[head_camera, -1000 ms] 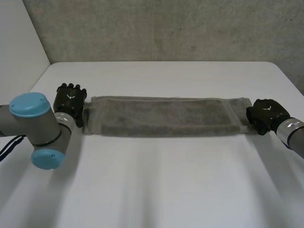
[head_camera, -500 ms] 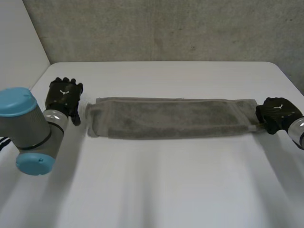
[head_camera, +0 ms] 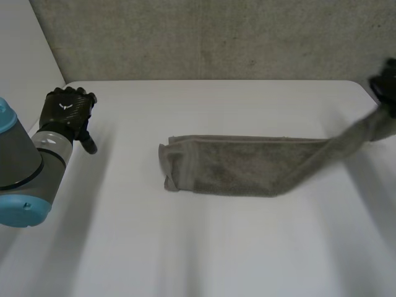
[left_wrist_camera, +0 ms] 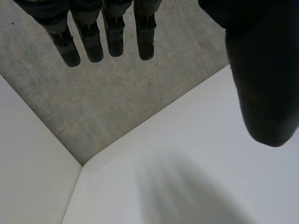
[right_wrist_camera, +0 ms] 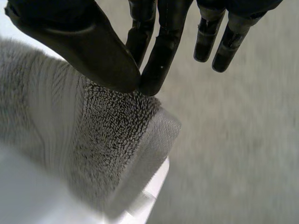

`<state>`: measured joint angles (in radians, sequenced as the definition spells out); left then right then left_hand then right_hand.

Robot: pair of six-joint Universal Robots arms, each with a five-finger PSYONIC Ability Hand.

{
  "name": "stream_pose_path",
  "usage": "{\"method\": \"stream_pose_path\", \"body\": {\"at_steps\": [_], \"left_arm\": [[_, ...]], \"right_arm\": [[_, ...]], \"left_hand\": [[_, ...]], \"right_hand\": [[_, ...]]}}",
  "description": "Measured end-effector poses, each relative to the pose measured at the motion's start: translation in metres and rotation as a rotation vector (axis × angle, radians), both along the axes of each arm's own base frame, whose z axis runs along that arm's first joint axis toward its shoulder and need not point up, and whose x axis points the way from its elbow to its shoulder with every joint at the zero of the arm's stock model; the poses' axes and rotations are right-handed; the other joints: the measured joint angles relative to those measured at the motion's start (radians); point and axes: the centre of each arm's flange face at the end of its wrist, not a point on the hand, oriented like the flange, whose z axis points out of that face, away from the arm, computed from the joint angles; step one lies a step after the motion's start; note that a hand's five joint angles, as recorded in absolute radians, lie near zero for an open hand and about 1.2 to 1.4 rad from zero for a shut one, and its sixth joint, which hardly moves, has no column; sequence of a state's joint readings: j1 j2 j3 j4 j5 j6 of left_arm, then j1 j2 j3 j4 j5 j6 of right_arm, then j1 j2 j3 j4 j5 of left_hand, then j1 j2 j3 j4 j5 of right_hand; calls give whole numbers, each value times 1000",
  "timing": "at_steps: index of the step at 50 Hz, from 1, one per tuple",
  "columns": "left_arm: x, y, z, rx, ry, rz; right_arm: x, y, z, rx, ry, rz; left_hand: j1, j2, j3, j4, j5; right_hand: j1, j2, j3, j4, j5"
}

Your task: Fold the towel.

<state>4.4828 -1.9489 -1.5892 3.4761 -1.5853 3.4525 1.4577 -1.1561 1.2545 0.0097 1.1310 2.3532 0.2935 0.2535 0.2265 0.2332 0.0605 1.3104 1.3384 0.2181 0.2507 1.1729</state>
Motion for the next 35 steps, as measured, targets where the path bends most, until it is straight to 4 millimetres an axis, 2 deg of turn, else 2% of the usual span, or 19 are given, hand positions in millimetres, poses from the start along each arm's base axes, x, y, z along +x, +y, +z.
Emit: {"method": "stream_pose_path", "body": {"at_steps": [2,3,4,5,8,11,13,14,18,22,24,25,27,31,33,35], "left_arm": [[-1,0,1,-5,2,-3],[-1,0,1,-6,2,-3],[-2,0,2,-8,3,-5],[-2,0,2,-9,3,-6],[-5,0,3,-15,5,-11],[-7,1,4,-15,5,-15],[-8,2,3,-14,6,-18],[-8,2,3,-14,7,-19],[-10,5,2,-6,15,-24],[-12,6,0,1,23,-27],[-12,7,0,4,26,-29],[-13,7,0,5,27,-30],[-15,8,-1,6,28,-36],[-20,10,0,-1,31,-50],[-24,11,3,-11,34,-62],[-30,12,6,-21,39,-78]], "right_arm": [[43,10,11,-38,0,88],[53,13,12,-46,0,109],[80,22,15,-59,-2,164],[91,26,15,-63,-2,186],[153,52,8,-67,-6,317],[201,78,-8,-51,-2,427],[239,102,-26,-30,7,520],[245,107,-30,-25,9,537],[293,144,-71,20,37,661],[313,162,-102,52,66,705],[319,166,-120,62,92,703],[320,167,-123,63,97,700],[320,165,-130,61,110,673],[315,160,-121,41,78,623],[309,155,-102,17,27,588],[297,146,-77,-12,-38,544]], "left_hand": [[0,0,0,0,0],[0,0,0,0,0],[0,0,0,0,0],[0,0,0,0,0],[0,0,0,0,0],[0,0,0,0,0],[0,0,0,0,0],[0,0,0,0,0],[0,0,0,0,0],[0,0,0,0,0],[0,0,0,0,0],[0,0,0,0,0],[0,0,0,0,0],[0,0,0,0,0],[0,0,0,0,0],[0,0,0,0,0]], "right_hand": [[0,0,0,0,0],[0,0,0,0,0],[0,0,0,0,1],[0,0,0,0,2],[0,0,0,0,8],[0,0,0,0,9],[0,0,0,0,9],[0,0,0,0,9],[0,0,0,0,9],[-126,-149,0,0,-142],[-381,-389,0,0,-401],[-416,-434,0,0,-437],[-678,-680,0,0,-726],[-953,-960,0,0,-1057],[-1046,-1072,0,0,-1110],[-1065,-1086,0,0,-1110]]}}
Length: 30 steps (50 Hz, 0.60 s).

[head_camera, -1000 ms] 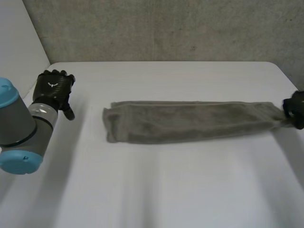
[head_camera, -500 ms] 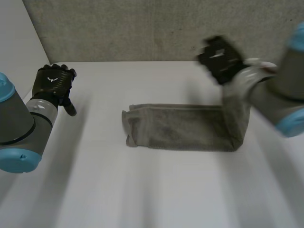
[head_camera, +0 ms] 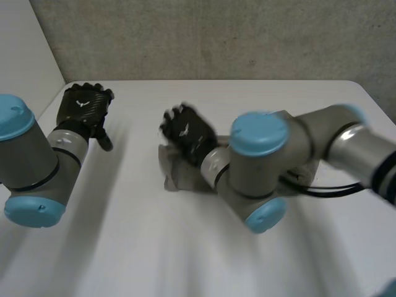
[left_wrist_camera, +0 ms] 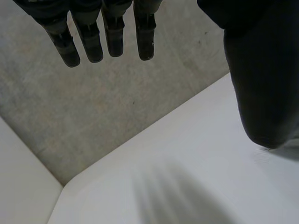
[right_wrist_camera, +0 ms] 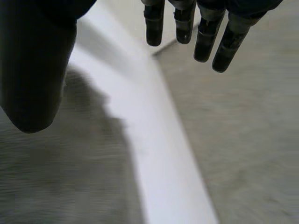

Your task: Fold the towel.

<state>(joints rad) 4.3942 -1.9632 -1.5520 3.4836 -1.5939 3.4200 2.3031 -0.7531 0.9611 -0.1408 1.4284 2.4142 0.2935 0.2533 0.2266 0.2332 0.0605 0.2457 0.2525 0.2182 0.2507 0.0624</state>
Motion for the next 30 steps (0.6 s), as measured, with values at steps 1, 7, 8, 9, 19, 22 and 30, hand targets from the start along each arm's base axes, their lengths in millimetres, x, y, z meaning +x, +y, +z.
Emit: {"method": "stream_pose_path", "body": {"at_steps": [1,7,8,9,19,22,30], "left_arm": [[-2,1,1,-3,2,-4],[-19,9,9,-19,39,-52],[-20,10,9,-19,43,-57],[-23,13,10,-19,49,-66],[-34,25,6,0,62,-104],[-33,24,5,3,61,-102],[-33,20,-6,25,51,-95]], "right_arm": [[-4,-3,6,-2,-17,-13],[-70,-59,50,8,-177,-214],[-77,-65,52,12,-187,-234],[-92,-77,53,24,-203,-277],[-200,-149,18,245,-233,-563],[-213,-154,4,334,-252,-593],[-214,-145,-14,541,-360,-577]], "left_hand": [[0,0,0,0,0],[0,0,0,0,0],[0,0,0,0,0],[0,-1,0,0,0],[0,-1,0,0,0],[0,-1,0,0,0],[0,-1,0,0,0]], "right_hand": [[-1,0,0,0,0],[-5,0,0,0,0],[-5,0,0,0,0],[-6,0,0,0,0],[-7,-2,0,0,0],[-9,-2,0,0,0],[-10,-2,0,0,0]]}}
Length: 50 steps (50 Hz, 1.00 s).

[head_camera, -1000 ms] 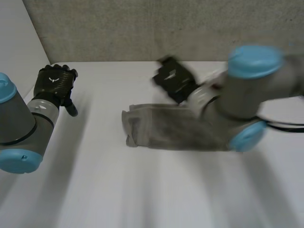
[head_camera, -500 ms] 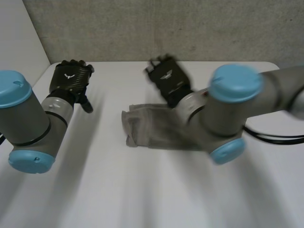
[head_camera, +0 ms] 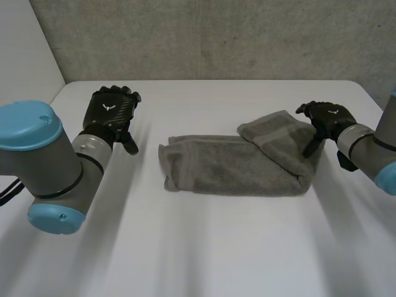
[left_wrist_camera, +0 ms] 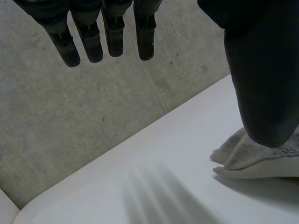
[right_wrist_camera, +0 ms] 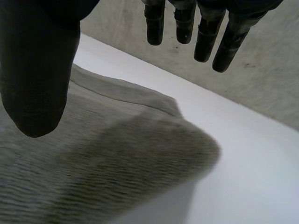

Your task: Fold the towel.

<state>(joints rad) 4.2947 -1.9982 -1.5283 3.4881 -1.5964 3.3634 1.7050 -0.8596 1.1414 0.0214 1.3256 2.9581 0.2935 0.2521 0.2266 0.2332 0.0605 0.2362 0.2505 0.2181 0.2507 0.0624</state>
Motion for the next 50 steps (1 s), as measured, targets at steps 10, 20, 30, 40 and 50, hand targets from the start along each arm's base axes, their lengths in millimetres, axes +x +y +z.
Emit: {"method": "stream_pose_path", "body": {"at_steps": [10,20,30,40,50], "left_arm": [[-2,1,-9,22,-10,-4],[-3,3,-13,31,-15,-9],[-3,3,-15,38,-18,-10],[-3,3,-15,38,-18,-11],[-4,5,-15,39,-19,-15]], "right_arm": [[9,6,-6,137,-260,-24],[24,1,-47,246,-351,-66],[33,1,-63,264,-340,-60],[38,8,-57,247,-319,-41],[36,26,-22,143,-268,3]], "left_hand": [[0,0,0,0,0],[0,0,0,0,0],[0,0,0,0,0],[0,0,0,0,0],[0,0,0,0,0]], "right_hand": [[52,29,0,0,63],[194,182,0,0,218],[564,538,0,0,555],[1070,949,0,0,1106],[1077,982,0,0,1106]]}}
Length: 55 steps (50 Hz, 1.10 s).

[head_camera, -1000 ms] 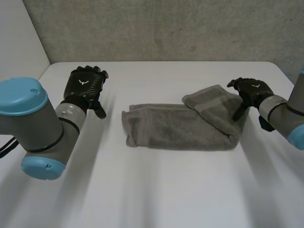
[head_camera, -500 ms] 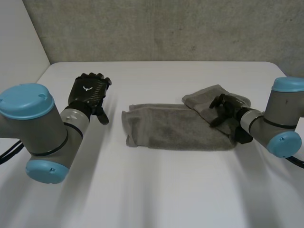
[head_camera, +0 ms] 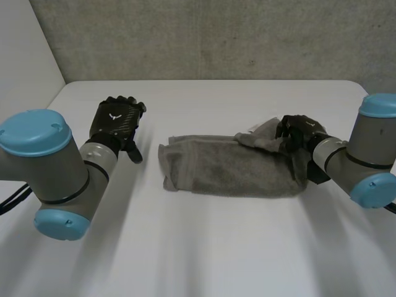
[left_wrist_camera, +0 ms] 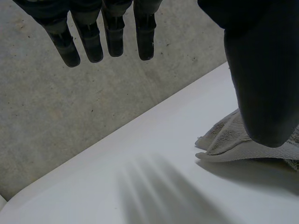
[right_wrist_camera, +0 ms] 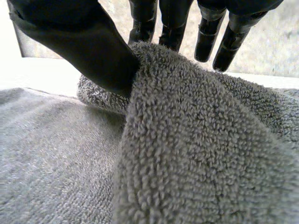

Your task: Fold the towel.

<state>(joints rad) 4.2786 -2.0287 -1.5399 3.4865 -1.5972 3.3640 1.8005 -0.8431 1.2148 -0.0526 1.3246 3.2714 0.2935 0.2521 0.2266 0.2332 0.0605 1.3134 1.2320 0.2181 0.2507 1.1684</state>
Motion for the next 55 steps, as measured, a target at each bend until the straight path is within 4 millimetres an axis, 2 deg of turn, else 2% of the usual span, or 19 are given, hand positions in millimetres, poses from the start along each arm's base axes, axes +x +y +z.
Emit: {"method": "stream_pose_path", "body": {"at_steps": [6,13,16,19,26,27,38,43,48,55], "left_arm": [[-6,6,-1,3,-1,-22],[-20,20,-2,2,0,-77],[-29,27,-6,5,-3,-109],[-43,36,-12,6,-7,-155],[-74,51,-24,-15,-4,-245],[-77,52,-25,-17,-4,-252],[-118,46,-45,-81,-41,-418],[-128,39,-50,-111,-52,-454],[-129,36,-51,-112,-55,-455],[-120,36,-50,-91,-60,-436]], "right_arm": [[-5,23,9,-16,56,63],[-5,56,4,-10,126,215],[-5,64,0,-9,155,258],[-5,69,-5,-9,182,283],[-6,72,-6,-11,201,290],[-6,73,-5,-13,201,289],[-9,82,14,-70,198,271],[-12,80,16,-107,206,233],[-11,75,16,-136,214,191],[-11,59,10,-159,223,118]], "left_hand": [[0,0,0,0,0],[0,0,0,0,0],[0,0,0,0,0],[0,0,0,0,0],[0,0,0,0,0],[0,0,0,0,0],[0,2,0,0,12],[0,2,0,0,33],[0,2,0,0,33],[0,2,0,0,33]], "right_hand": [[0,0,0,0,0],[4,23,0,0,0],[-101,-38,0,0,-119],[-412,-351,0,0,-434],[-977,-902,0,0,-1072],[-1005,-938,0,0,-1099],[-1068,-982,0,0,-1107],[-1068,-982,0,0,-1107],[-1068,-982,0,0,-1107],[-1046,-966,0,0,-1080]]}}
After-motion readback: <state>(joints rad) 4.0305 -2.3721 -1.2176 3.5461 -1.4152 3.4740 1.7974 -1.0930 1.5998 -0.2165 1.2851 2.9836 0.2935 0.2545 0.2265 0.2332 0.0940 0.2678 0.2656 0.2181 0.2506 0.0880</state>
